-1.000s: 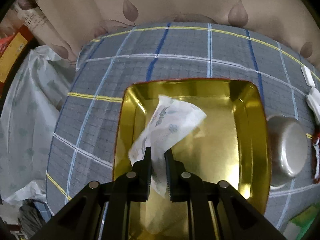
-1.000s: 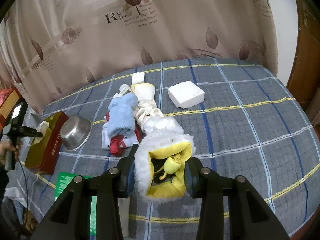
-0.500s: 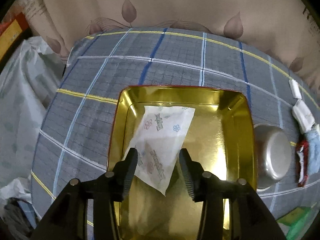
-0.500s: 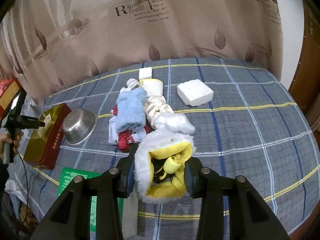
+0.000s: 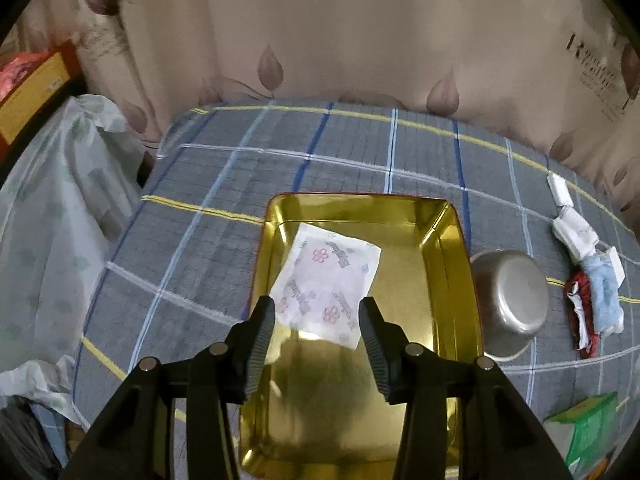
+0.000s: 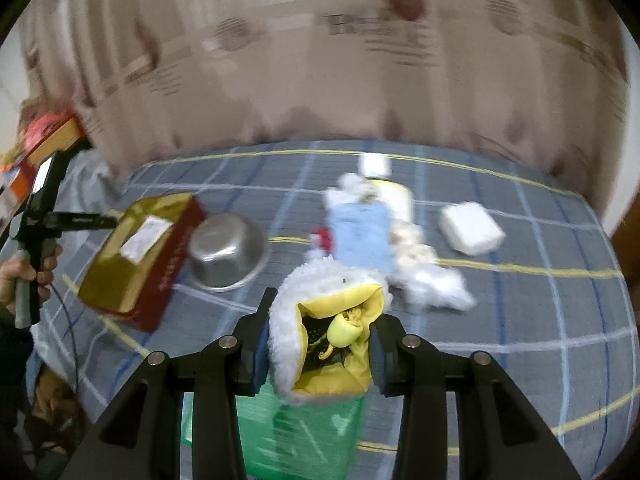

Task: Organize soft objects
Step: 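Carry the fluffy item into the gold tray, open right gripper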

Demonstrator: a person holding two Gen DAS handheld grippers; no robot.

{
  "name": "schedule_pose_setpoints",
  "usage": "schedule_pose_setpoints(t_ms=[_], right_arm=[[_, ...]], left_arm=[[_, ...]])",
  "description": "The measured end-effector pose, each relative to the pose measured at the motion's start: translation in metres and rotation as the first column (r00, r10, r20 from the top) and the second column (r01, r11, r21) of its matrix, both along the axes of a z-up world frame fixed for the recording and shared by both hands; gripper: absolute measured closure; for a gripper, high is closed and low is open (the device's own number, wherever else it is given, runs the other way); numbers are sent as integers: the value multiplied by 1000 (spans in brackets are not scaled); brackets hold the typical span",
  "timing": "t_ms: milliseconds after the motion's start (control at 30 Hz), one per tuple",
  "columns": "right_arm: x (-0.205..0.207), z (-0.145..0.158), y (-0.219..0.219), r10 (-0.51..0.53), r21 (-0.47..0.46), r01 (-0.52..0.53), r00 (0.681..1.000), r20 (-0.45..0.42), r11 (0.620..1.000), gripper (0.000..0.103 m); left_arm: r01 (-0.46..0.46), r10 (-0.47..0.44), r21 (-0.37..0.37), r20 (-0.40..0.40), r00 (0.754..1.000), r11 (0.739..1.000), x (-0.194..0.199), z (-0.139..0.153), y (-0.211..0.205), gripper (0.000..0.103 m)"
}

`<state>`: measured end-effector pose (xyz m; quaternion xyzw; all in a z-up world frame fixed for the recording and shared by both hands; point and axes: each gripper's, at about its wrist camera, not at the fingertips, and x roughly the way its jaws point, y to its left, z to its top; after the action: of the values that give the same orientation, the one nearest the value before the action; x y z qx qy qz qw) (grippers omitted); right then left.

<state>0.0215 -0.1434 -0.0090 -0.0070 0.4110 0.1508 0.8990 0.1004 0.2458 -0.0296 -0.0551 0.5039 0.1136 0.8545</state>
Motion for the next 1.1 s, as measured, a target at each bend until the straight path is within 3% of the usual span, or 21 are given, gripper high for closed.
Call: schedule_pose_setpoints(t_ms=[300, 633, 767, 900, 1100], right_arm=[[5, -13, 93, 207, 1, -207, 977, -50, 978, 66], [19, -29, 191, 373, 26, -372, 926, -68, 928, 66], [38, -36, 228, 396, -3, -398, 915, -71, 918, 66], [65, -43, 253, 378, -33, -381, 923, -70, 924, 66], [106, -62, 279, 341, -39, -348, 931, -132, 937, 66]], left_arm=[[-89, 86, 41, 77, 993, 995, -65, 9, 13, 59], [-233, 228, 72, 67, 971, 970, -110, -4, 52, 59], [-271, 267, 98, 55, 962, 958, -121, -9, 66, 59], [-302, 298, 72, 55, 953, 951, -128, -9, 80, 59], [-305, 299, 82, 70, 952, 949, -131, -3, 81, 59]])
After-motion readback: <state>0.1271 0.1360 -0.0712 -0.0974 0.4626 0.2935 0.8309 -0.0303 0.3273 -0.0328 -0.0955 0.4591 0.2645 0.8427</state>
